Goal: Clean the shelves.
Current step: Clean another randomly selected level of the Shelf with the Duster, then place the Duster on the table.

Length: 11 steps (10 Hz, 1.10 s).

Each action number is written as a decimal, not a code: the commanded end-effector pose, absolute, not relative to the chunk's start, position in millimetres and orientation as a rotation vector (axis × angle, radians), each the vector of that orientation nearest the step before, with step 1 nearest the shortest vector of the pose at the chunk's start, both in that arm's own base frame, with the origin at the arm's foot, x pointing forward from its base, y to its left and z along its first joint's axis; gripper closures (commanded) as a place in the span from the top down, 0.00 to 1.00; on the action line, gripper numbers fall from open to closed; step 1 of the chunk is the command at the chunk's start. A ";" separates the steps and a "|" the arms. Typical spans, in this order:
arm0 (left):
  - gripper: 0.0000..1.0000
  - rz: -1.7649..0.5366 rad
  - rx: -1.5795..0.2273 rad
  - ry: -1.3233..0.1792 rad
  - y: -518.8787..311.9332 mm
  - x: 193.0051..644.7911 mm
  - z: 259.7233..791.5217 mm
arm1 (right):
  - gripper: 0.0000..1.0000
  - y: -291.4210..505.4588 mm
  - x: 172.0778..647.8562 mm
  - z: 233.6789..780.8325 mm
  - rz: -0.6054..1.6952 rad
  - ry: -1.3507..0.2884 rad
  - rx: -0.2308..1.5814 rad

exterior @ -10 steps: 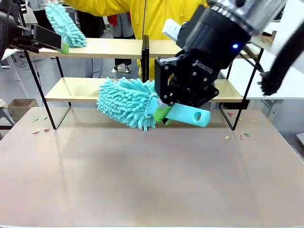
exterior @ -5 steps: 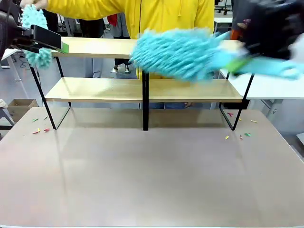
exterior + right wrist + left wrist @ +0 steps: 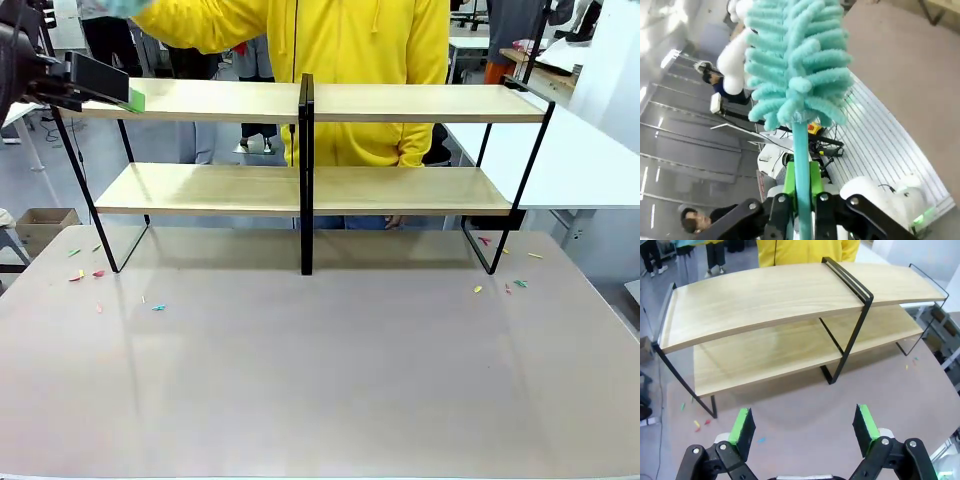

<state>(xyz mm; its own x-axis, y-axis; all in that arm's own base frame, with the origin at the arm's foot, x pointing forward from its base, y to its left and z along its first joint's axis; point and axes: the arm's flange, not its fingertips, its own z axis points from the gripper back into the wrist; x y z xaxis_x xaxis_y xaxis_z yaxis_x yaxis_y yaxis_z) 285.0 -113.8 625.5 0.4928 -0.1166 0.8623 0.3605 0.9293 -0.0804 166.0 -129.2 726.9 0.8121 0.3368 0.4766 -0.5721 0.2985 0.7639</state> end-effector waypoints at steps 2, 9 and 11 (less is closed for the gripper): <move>1.00 -0.294 -0.267 -1.017 -113.3 285.3 625.2 | 0.12 -122.1 201.6 682.5 0.359 -0.398 1.167; 1.00 -0.294 -0.267 -1.017 -113.3 285.3 625.2 | 0.12 -138.5 173.3 715.3 0.583 -0.254 1.132; 1.00 -0.294 -0.267 -1.017 -113.3 285.3 625.2 | 0.12 -138.5 173.3 715.3 0.583 -0.254 1.132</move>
